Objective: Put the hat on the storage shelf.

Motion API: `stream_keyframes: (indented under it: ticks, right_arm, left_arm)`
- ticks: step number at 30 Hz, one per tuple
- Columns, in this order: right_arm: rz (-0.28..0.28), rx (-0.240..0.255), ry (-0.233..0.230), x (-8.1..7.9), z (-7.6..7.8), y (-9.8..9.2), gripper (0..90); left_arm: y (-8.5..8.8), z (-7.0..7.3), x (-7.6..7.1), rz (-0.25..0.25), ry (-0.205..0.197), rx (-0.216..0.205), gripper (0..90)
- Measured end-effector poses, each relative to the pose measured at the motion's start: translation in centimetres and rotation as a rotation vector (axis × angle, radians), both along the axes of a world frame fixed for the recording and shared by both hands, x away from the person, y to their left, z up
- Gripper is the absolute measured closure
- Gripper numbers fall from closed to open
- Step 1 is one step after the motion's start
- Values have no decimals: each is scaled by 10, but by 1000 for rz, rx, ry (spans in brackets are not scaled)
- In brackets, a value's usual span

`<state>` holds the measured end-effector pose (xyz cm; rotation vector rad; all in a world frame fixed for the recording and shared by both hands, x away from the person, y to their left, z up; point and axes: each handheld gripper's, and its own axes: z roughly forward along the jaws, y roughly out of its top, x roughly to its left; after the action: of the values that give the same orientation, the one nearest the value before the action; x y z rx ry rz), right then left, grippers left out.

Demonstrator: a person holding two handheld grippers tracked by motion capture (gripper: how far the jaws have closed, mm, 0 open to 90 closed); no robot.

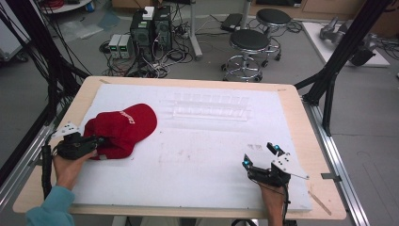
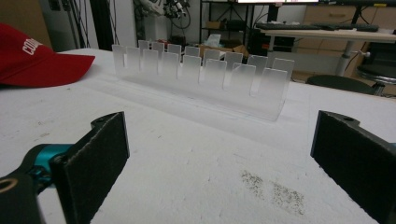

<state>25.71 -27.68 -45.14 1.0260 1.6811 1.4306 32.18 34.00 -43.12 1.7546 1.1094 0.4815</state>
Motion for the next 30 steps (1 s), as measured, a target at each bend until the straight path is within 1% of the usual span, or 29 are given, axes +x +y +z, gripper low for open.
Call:
stream_keyframes:
  ticks: [2, 8, 9, 10, 11, 12, 13, 14, 17, 20, 26, 30]
  right_arm:
    - [0, 2, 4, 0, 0, 0, 32]
    - [2, 0, 1, 0, 0, 0, 32]
    - [1, 0, 2, 0, 0, 0, 32]
    - [1, -1, 1, 0, 0, 0, 32]
    - [0, 0, 1, 0, 0, 0, 32]
    - [0, -1, 1, 0, 0, 0, 32]
    - [-1, 1, 2, 0, 0, 0, 32]
    - [-1, 2, 3, 0, 0, 0, 32]
    - [-1, 1, 2, 0, 0, 0, 32]
    - [-1, 1, 3, 0, 0, 0, 32]
    - [1, 2, 0, 0, 0, 0, 32]
    - [1, 11, 5, -1, 0, 0, 32]
  left_arm:
    - [0, 1, -1, 3, 1, -8, 841]
    - [2, 5, -4, -12, 1, -36, 849]
    - [2, 6, -4, -12, -3, -37, 849]
    - [2, 9, -5, -19, -3, -23, 850]
    - [2, 10, -5, -20, -8, -21, 850]
    - [1, 16, -5, -36, -14, -20, 849]
    - [1, 18, -6, -41, -17, -18, 849]
    - [-1, 25, -6, -54, -29, -12, 850]
    - [-4, 38, -5, -80, -42, 12, 850]
    - [-8, 51, -5, -109, -54, 22, 850]
    - [-10, 72, -5, -164, -79, 17, 850]
    - [-12, 89, -6, -203, -103, 3, 850]
